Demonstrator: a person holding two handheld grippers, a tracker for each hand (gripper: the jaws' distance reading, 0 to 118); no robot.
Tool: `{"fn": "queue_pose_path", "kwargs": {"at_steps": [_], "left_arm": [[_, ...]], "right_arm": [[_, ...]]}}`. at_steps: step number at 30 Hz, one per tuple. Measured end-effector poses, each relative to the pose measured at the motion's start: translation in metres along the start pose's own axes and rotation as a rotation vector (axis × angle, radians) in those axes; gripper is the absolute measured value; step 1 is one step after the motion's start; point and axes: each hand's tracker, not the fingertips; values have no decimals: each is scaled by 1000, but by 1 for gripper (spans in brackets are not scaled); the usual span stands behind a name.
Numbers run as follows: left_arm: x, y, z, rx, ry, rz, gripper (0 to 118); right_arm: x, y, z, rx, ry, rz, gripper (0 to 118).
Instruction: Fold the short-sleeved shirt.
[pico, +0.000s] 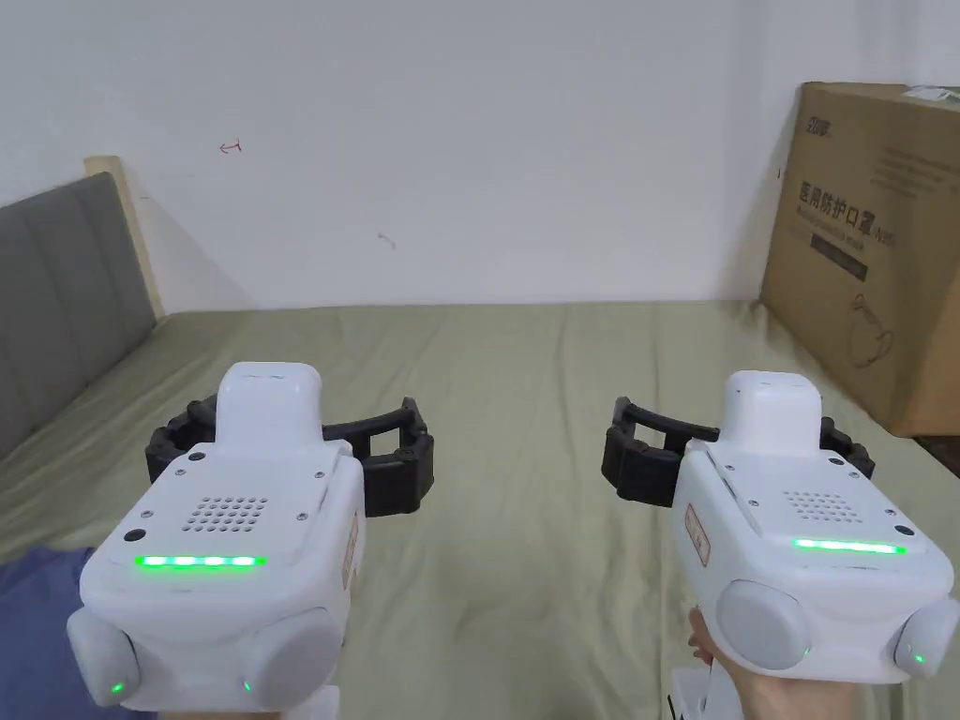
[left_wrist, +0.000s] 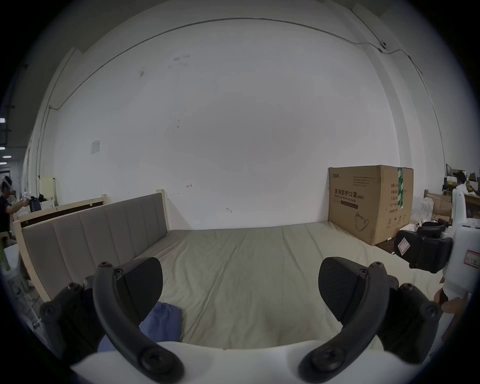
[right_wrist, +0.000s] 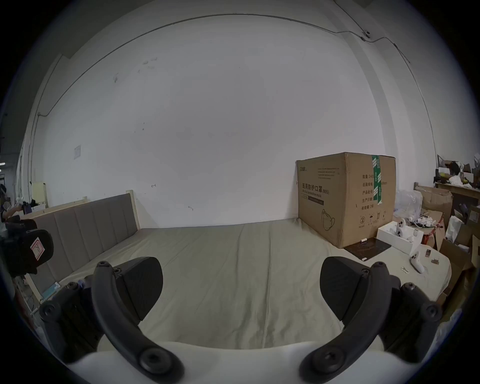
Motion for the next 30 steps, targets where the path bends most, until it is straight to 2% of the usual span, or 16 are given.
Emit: {"fn": "queue_pose_path", "kwargs": {"at_steps": [7,10,14,30], "left_arm": [[-2,0,-2,-16,-19,34,118],[-4,0,-2,-18,-13,34,118],[-5,0,-2,-12,-13,38,118],[-5,-5,-4,-23,-17,47,118]], "right_arm": [[-7,1,3,32,15,45,118],[-6,1,2,34,-2,36,118],[-2,0,0,32,24,10,118],[-1,-5,-5,-9,16,12,118]]}}
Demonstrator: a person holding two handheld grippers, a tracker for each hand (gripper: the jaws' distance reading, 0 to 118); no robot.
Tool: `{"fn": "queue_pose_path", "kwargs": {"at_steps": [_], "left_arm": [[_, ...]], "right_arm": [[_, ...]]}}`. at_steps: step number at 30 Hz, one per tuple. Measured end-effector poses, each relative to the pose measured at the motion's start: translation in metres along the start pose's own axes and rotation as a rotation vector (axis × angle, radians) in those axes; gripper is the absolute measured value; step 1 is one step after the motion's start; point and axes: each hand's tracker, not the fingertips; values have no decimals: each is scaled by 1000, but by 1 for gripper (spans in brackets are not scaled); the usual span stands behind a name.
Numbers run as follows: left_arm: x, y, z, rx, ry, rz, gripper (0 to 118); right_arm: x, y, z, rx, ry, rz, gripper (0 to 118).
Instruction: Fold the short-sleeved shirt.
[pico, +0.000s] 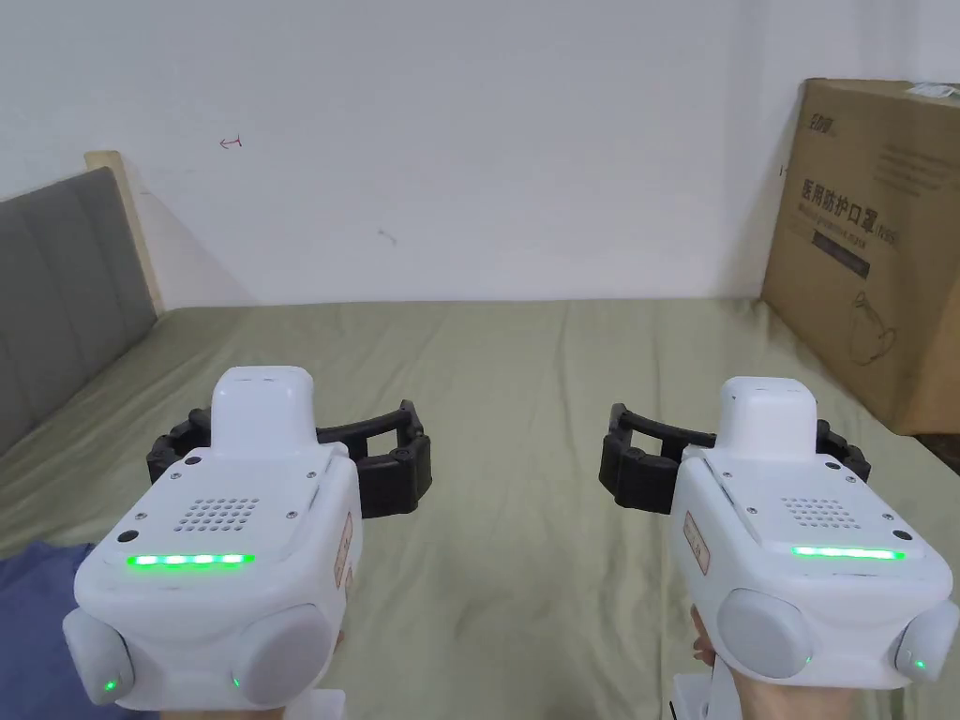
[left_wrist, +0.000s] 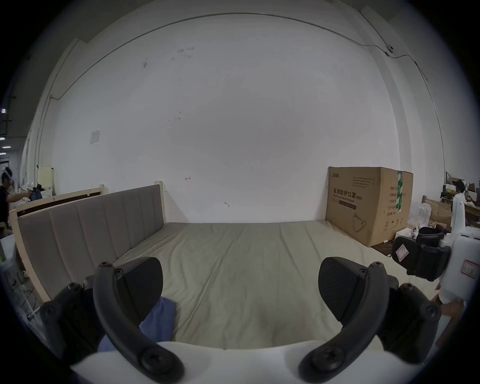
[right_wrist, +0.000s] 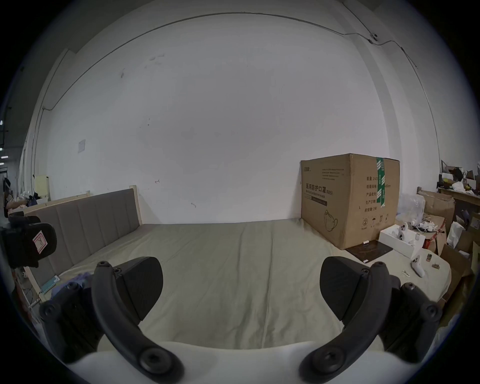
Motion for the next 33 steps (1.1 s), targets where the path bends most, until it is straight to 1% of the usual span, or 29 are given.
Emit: {"fn": "queue_pose_path", "kwargs": {"at_steps": [3,8,12,15,16,17,18,19,20,21,22,23,24,25,28,33], "left_arm": [[1,0,0,5,-4,-12,118],[4,1,0,3,-18,-23,118],[6,1,0,6,-15,-44,118],[6,1,0,4,-21,-47,118],[6,1,0,-1,-23,-42,114],[7,2,0,-16,-35,-34,106],[6,2,1,-18,-47,-21,89],[6,1,2,-6,-55,-9,54],[7,0,2,-12,-49,-8,26],[9,0,1,-16,-24,-11,8],[10,-2,0,-12,8,-25,5],[10,-3,1,-2,0,-25,2],[8,-3,2,0,-18,-20,0],[6,-3,2,-5,-49,-10,0],[6,-4,2,-11,-57,4,0],[6,-3,1,-17,-60,13,0]], "right_arm": [[1,1,-1,-2,10,-16,118],[0,-1,2,2,-8,2,118],[3,-1,0,-11,-1,-31,118],[3,-3,1,-9,-3,-5,116],[2,-4,3,7,5,16,113],[1,-4,5,4,9,35,107],[0,-4,6,6,30,61,89],[-1,-5,6,8,41,69,43],[-4,-6,4,-2,6,81,9],[-6,-8,2,-5,-55,96,6],[-5,-11,3,5,-54,77,6],[-1,-11,3,-5,-17,47,6],[2,-9,4,-26,5,11,4],[3,-8,4,-29,4,10,0],[2,-9,4,-30,1,24,0],[0,-5,4,-42,19,4,0]]}}
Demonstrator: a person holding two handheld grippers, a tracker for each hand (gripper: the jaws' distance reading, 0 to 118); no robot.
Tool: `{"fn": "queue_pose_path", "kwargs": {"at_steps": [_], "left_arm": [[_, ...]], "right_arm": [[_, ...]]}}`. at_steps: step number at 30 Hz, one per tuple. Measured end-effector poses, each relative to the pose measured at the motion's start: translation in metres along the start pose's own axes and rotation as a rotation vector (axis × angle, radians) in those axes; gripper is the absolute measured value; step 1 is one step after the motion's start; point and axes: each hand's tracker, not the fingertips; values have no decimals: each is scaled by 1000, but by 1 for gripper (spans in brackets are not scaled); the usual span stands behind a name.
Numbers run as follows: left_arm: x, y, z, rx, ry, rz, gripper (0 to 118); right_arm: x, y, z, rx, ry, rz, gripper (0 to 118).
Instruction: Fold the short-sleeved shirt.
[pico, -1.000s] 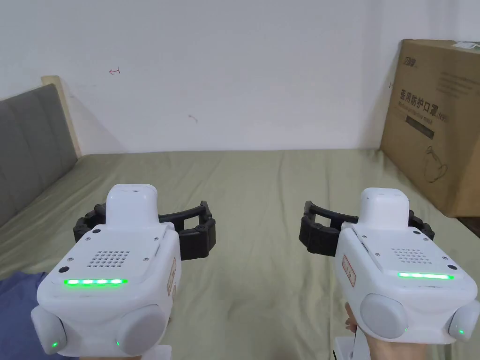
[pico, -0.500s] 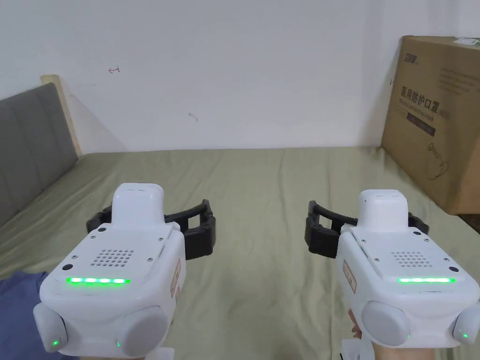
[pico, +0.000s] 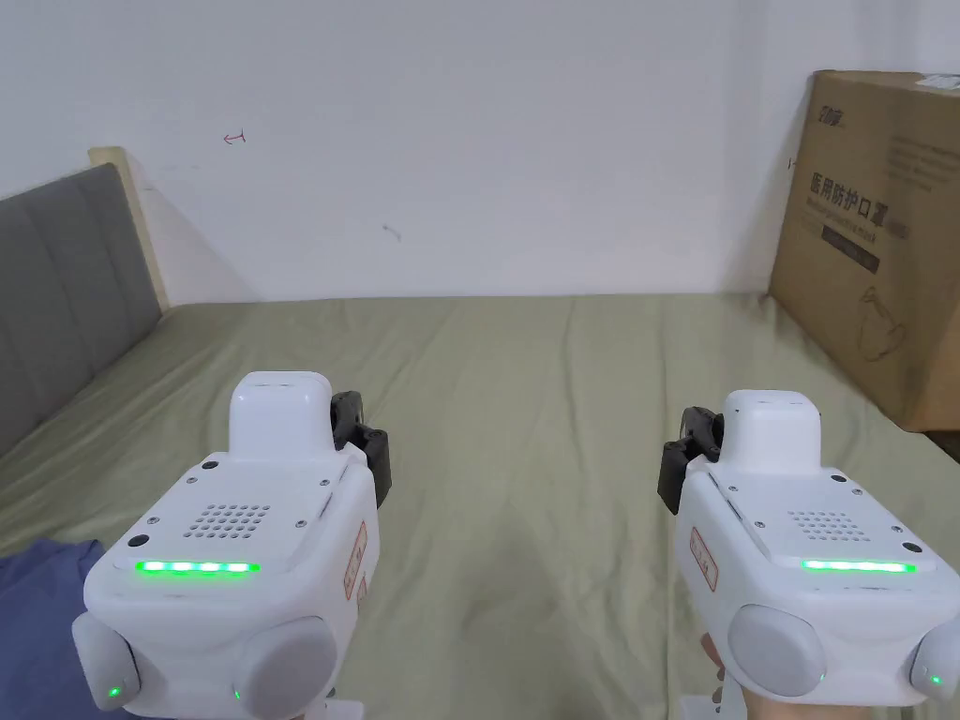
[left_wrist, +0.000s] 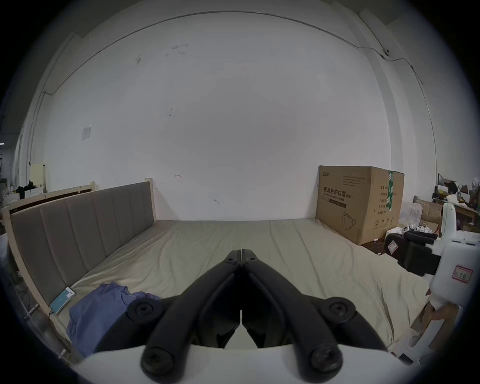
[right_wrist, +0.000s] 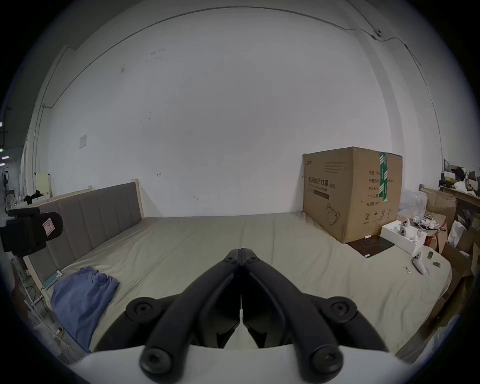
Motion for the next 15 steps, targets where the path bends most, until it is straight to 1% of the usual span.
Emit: {"fn": "queue_pose_path", "kwargs": {"at_steps": [1,2,4,6,8,11,15], "left_arm": [[0,0,0,4,4,0,0],[-1,1,1,7,9,-5,0],[-4,2,3,10,19,-15,0],[-9,4,5,7,28,-14,0],[-17,5,10,7,47,-9,0],[-38,6,21,6,111,-7,0],[-76,7,43,-3,231,8,0]], "right_arm": [[-1,1,-1,-7,17,0,0],[-3,1,-1,-7,14,3,0],[-8,-2,-4,-8,31,25,0],[-13,-1,-7,-12,44,29,0],[-19,3,-7,-23,77,24,0],[-35,1,-15,-37,118,20,0],[-68,-3,-23,-67,229,30,0]]}}
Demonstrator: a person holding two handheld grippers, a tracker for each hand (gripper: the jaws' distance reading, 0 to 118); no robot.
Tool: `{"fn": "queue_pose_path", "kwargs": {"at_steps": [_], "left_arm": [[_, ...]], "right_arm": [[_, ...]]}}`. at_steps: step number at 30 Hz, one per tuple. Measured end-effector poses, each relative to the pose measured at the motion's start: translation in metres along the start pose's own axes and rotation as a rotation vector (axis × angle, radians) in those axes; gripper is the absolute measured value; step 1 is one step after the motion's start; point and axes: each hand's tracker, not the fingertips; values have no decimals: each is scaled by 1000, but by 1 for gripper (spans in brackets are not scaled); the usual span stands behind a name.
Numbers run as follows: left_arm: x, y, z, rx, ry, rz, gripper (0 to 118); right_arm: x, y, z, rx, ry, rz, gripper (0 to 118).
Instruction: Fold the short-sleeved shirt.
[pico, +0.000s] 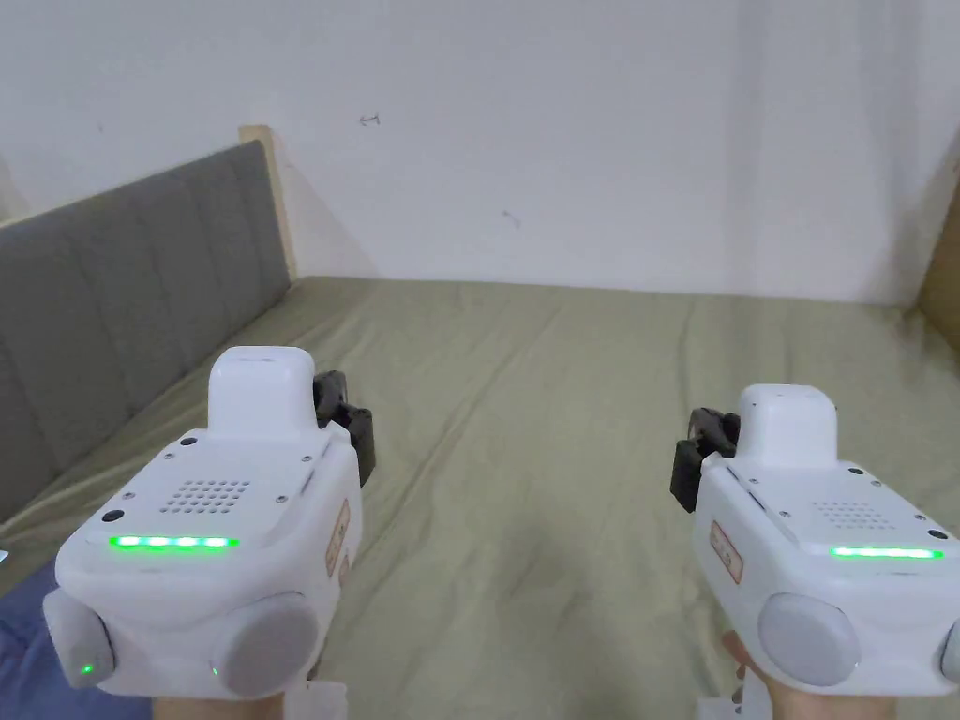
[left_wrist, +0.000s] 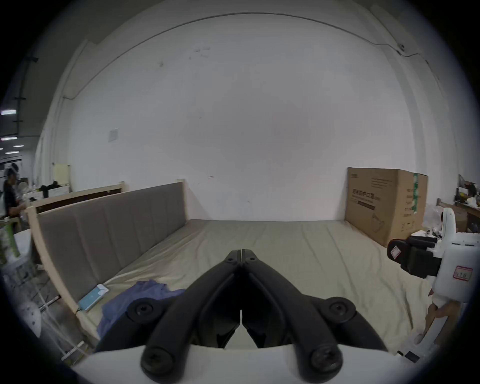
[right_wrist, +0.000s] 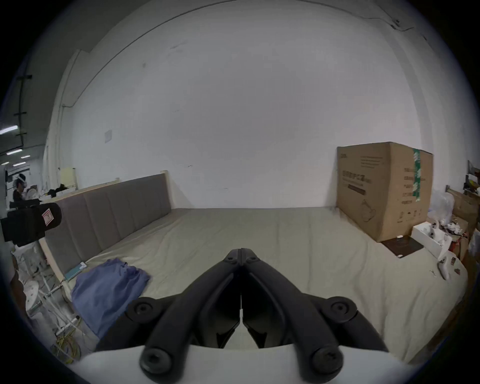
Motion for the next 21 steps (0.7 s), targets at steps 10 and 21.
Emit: {"fn": "queue_pose_path", "kwargs": {"at_steps": [10,21], "left_arm": [[-91,-10,42,-62,256,53,0],[-121,-68,-33,-290,214,175,19]], "right_arm": [[-99,-8,-33,-96,307,55,0],[-104,-36,-47,-192,305,44,0]]}}
